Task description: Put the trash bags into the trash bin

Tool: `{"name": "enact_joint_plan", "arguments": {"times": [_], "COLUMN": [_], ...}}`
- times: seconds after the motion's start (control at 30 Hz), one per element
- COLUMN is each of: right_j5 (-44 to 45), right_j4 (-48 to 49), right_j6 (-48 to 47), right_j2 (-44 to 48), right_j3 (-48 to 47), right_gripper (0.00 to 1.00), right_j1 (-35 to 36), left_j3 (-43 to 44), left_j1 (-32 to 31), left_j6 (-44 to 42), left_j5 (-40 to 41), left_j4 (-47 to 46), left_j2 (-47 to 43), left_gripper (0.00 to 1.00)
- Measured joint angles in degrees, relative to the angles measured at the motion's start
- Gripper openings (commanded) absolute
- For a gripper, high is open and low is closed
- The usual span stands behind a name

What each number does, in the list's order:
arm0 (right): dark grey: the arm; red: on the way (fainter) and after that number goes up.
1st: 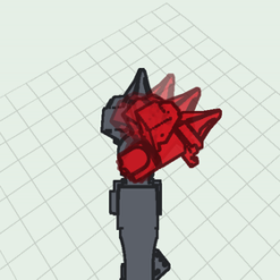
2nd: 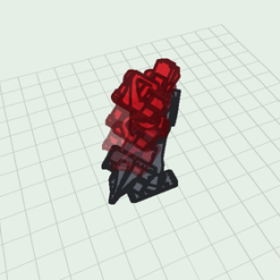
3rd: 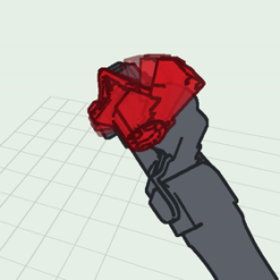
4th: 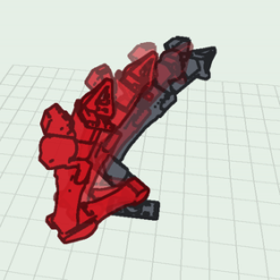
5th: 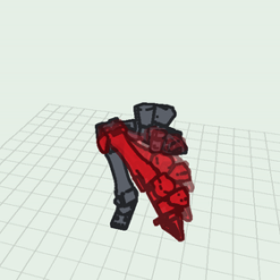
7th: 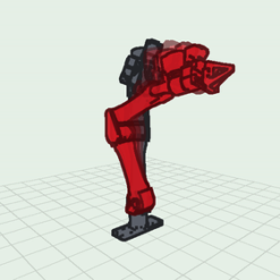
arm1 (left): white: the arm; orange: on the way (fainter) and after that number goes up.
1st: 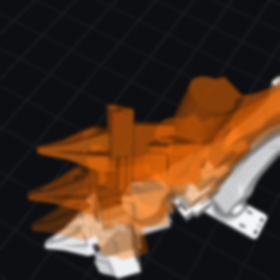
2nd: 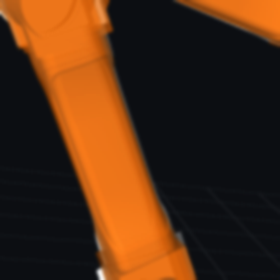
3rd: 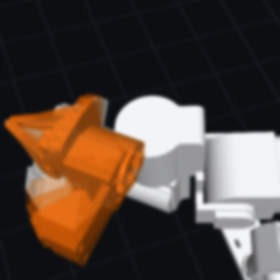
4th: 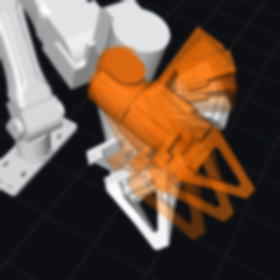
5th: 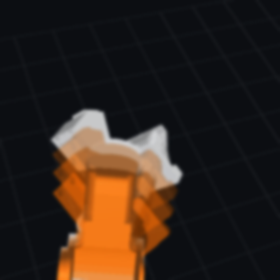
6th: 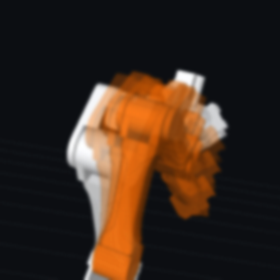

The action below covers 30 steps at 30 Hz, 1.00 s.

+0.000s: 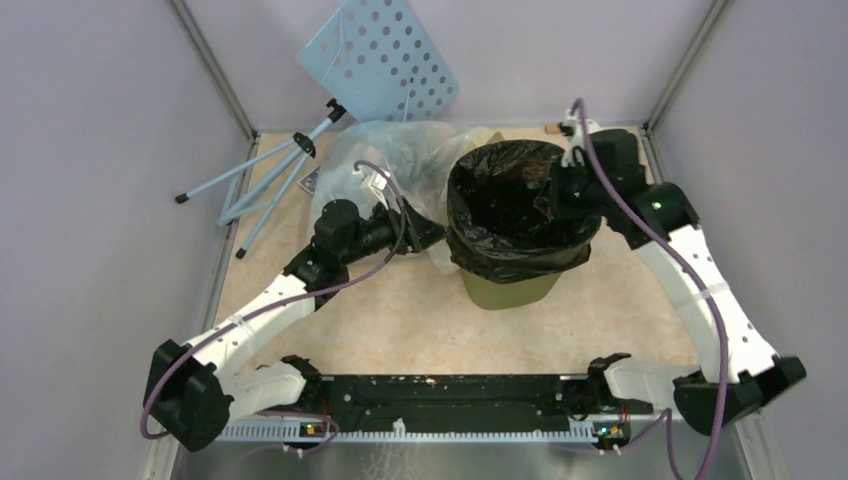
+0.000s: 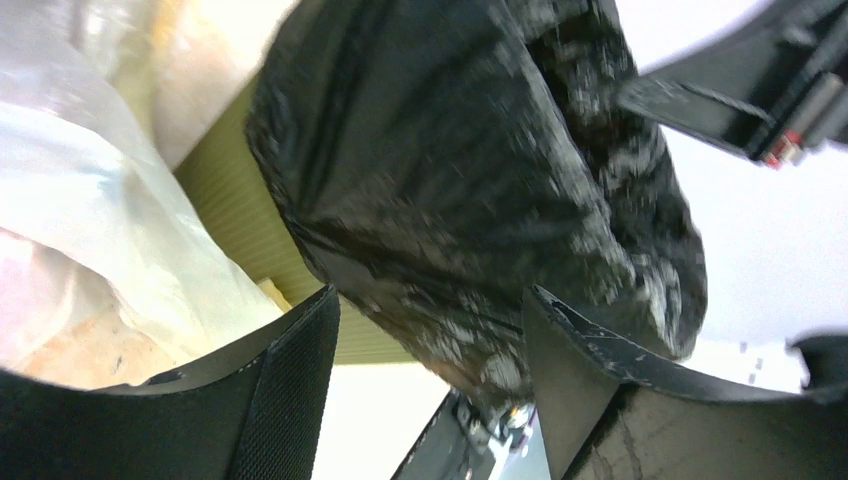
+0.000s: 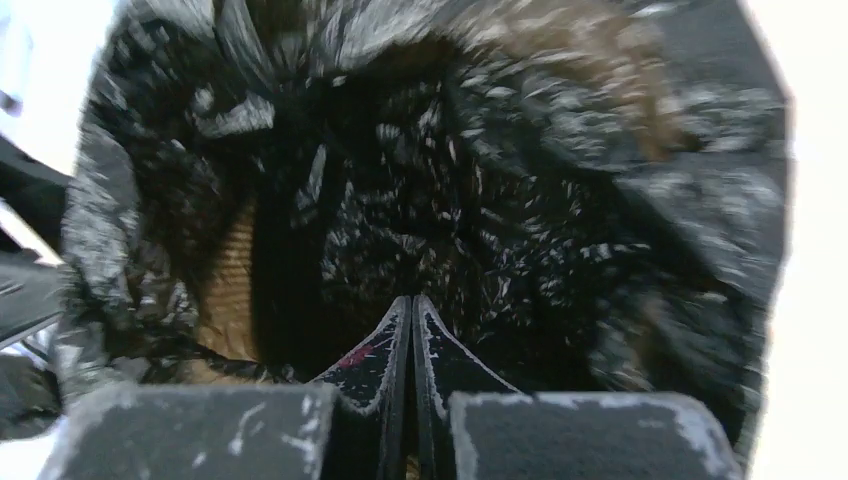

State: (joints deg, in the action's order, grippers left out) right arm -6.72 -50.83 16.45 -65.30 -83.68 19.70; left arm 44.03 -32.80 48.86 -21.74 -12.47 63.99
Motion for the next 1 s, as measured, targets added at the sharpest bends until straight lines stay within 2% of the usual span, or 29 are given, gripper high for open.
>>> {"name": "enact_joint_plan", "arguments": {"times": [0.07, 0.17, 0.4, 0.53, 1.0], "right_j5": [3.74, 6.71, 9.49, 9.73, 9.68], "right_j4": [-2.32, -3.74, -4.44, -4.04, 0.57], "right_j6": [-0.94, -2.05, -4.46, -5.11, -5.99], "right_j2": [-3.76, -7.63, -11.67, -13.68, -19.26], "right_j3": [-0.76, -0.87, -0.76, -0.31, 9.77], "right_gripper": [0.0, 0.0, 0.0, 0.0, 0.0], "right_j1": [5.2, 8.83, 11.41, 13.2, 13.57], "left_j3": [0.02, 0.02, 0.07, 0.9, 0.85], "left_j1": [-1.36, -3.58, -11.37, -14.6, -14.29], "left_j6": [-3.04, -6.14, -13.05, -16.28, -17.59], "left_j5": [-1.95, -4.31, -5.62, -3.8, 10.84], "left_j4": [1.46, 3.02, 4.37, 5.73, 9.99], "left_j2": [-0.94, -1.86, -2.1, -0.92, 5.97], "left_gripper": [0.64, 0.61, 0.62, 0.63, 0.66]}}
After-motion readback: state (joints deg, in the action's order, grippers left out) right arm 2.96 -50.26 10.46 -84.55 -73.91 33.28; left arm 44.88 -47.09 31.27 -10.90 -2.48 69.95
